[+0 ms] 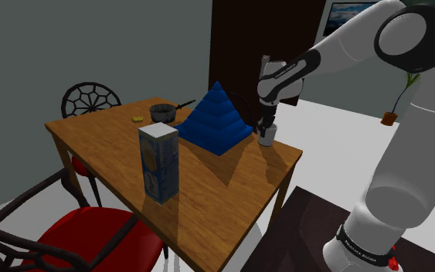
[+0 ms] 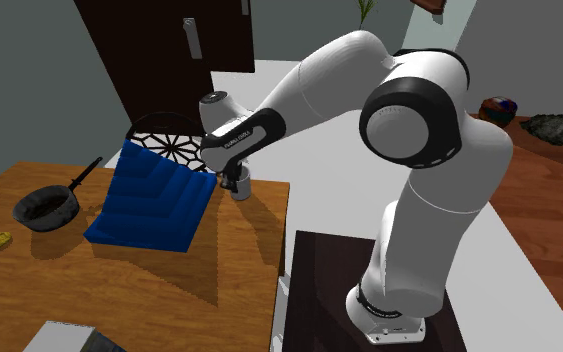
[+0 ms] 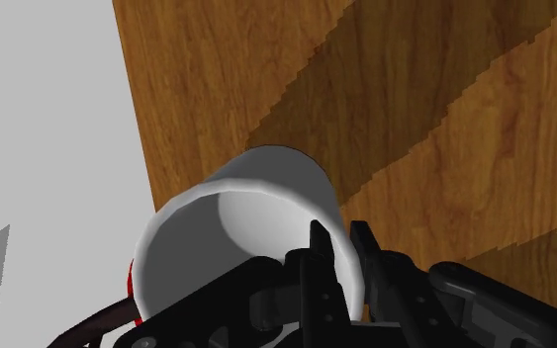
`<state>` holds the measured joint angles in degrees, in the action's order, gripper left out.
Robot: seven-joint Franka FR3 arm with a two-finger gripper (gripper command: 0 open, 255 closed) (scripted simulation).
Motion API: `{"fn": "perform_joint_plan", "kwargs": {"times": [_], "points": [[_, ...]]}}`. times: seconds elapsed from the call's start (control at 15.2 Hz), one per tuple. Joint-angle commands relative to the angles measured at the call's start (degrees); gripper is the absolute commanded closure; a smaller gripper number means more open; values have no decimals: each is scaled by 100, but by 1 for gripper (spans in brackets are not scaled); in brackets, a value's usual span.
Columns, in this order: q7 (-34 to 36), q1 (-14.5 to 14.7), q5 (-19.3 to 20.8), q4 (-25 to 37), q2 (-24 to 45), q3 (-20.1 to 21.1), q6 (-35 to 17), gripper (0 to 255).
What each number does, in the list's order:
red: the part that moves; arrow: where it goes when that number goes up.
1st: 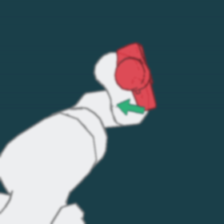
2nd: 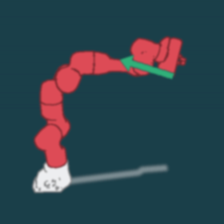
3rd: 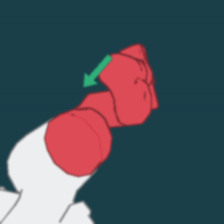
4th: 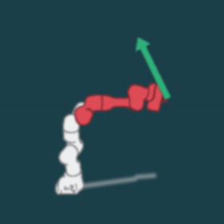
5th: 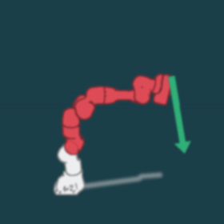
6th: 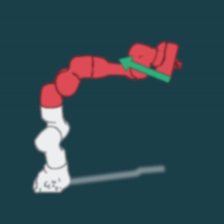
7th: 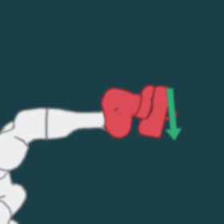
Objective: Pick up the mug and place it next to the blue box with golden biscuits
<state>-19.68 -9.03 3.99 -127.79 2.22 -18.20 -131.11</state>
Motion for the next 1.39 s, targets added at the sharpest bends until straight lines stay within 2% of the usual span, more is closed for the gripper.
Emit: {"fn": "perform_joint_plan", "kwargs": {"times": [0.0,1.32], "points": [[22,9,28,68,-87,5,151,255],[70,42,174,985,-715,54,1675,255]]}}
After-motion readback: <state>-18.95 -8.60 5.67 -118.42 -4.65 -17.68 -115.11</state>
